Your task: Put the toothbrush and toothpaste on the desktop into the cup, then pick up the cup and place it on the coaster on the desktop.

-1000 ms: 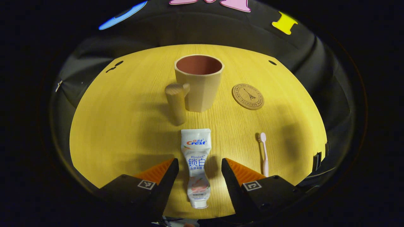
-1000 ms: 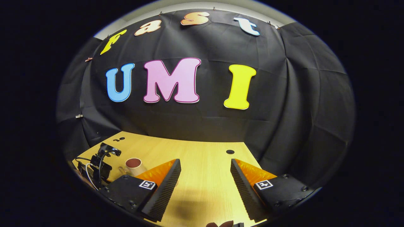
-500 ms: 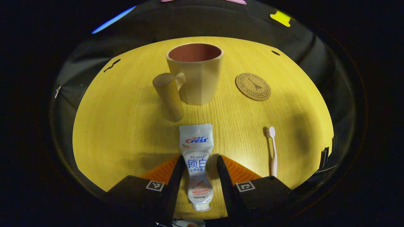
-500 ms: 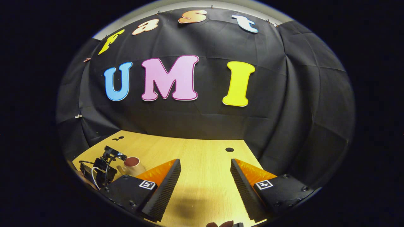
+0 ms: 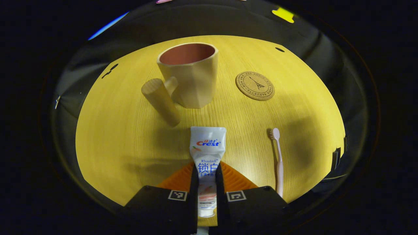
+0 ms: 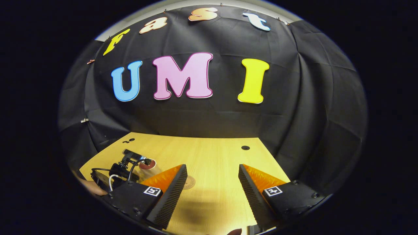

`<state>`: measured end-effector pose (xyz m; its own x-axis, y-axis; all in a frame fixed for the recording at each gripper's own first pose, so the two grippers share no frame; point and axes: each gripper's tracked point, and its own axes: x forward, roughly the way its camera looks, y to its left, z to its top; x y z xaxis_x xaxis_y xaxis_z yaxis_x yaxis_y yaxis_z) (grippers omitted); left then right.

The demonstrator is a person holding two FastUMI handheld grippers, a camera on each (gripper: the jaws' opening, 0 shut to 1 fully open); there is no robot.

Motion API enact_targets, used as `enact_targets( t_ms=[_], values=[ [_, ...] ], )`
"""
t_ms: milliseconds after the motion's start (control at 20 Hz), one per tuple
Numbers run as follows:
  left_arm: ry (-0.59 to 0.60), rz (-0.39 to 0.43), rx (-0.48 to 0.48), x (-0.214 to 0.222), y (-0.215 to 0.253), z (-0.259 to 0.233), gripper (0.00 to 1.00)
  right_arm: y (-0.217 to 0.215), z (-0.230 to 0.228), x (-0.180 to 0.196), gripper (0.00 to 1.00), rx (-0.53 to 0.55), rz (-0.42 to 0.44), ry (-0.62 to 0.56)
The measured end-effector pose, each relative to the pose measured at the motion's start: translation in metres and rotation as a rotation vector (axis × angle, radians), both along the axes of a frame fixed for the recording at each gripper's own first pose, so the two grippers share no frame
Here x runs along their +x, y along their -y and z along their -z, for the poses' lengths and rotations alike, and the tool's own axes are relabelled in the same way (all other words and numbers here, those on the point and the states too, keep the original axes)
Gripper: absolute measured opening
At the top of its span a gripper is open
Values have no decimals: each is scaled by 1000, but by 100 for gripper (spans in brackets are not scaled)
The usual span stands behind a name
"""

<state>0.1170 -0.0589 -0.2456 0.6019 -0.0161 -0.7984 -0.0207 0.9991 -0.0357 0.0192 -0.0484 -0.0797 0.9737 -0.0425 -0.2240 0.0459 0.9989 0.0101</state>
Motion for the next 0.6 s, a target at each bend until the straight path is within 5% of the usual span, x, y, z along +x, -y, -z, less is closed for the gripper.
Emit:
enact_targets(
  t_ms=[400, 600],
  values=[
    [16, 96, -40, -25, -8, -2, 22, -41, 79, -31, 97, 63, -2, -273],
    [129, 99, -100, -50, -31, -35, 21, -76, 116, -43, 97, 25, -42, -391]
  ],
)
